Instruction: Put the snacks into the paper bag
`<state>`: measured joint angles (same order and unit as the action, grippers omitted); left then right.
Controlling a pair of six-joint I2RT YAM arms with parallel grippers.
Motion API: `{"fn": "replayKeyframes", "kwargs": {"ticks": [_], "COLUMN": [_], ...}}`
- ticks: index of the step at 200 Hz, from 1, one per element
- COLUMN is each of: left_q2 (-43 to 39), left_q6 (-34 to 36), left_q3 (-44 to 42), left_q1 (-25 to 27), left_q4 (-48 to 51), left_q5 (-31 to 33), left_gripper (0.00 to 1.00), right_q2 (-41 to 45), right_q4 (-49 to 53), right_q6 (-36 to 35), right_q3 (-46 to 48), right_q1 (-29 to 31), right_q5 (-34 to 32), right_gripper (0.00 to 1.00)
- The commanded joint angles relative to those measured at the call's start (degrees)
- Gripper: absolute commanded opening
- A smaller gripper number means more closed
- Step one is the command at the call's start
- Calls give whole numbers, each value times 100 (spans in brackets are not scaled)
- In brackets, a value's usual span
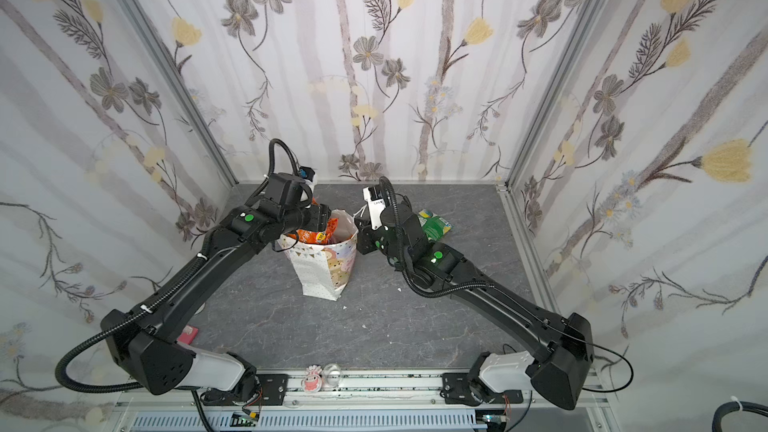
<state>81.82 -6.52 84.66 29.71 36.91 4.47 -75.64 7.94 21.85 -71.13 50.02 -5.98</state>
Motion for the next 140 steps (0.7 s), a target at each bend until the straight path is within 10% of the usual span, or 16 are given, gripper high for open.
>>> {"fn": "replayKeyframes", "kwargs": {"ticks": [1,140], "left_q2": [-69,-78], "left_q6": [-122,-125], "left_q3": [188,-72], "left_q1": [-1,87], "left_q4": [-35,652], "left_q5": [-175,-385], "left_gripper": [71,53], "right_q2": [-21,-202], "right_q4": [-548,-584], "right_q6": [48,39], "right_q3": [-41,-155], "right_q1": [-10,0], "right_q5": [1,176], "right_gripper": [0,0]}}
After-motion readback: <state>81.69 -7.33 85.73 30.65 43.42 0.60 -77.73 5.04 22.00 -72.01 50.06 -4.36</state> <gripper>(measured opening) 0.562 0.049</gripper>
